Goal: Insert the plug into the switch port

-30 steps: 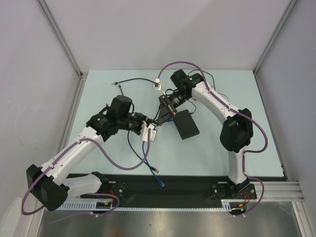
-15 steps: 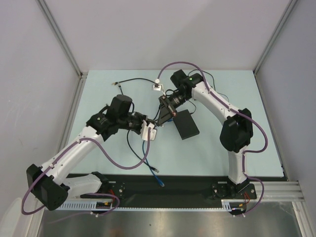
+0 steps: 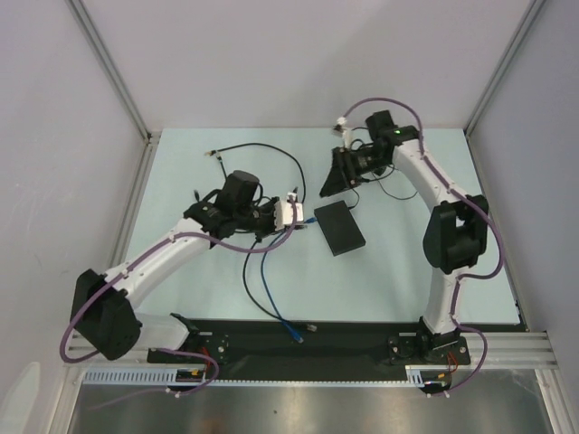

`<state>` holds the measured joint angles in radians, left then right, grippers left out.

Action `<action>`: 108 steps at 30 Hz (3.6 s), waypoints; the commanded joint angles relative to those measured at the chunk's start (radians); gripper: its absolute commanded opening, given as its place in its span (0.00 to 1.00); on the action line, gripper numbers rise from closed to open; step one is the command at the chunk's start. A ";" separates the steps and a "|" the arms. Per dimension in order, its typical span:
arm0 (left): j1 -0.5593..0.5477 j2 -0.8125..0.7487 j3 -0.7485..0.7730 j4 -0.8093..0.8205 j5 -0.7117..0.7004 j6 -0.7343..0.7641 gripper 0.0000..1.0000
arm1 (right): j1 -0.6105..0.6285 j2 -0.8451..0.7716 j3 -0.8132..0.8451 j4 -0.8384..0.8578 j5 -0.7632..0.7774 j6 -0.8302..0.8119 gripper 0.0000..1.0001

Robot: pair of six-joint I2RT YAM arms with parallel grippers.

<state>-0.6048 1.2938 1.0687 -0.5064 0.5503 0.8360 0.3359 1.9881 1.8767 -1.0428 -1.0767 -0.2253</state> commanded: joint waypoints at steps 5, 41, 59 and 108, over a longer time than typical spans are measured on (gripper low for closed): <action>-0.033 0.070 -0.130 0.233 -0.149 -0.469 0.00 | -0.233 -0.110 -0.238 0.247 0.147 0.204 0.61; -0.095 0.565 0.040 0.491 -0.243 -0.871 0.00 | -0.293 0.113 -0.413 0.463 0.281 0.087 0.63; -0.095 0.564 0.047 0.543 -0.224 -0.879 0.00 | -0.287 0.143 -0.366 0.420 0.256 0.075 0.68; -0.150 0.576 -0.056 0.789 -0.247 -0.433 0.00 | -0.282 0.367 -0.065 0.084 0.127 -0.063 0.59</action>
<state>-0.7383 1.8965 1.0096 0.2066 0.2615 0.3763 0.0505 2.3310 1.7565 -0.9127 -0.9543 -0.2565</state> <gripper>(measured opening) 0.027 0.582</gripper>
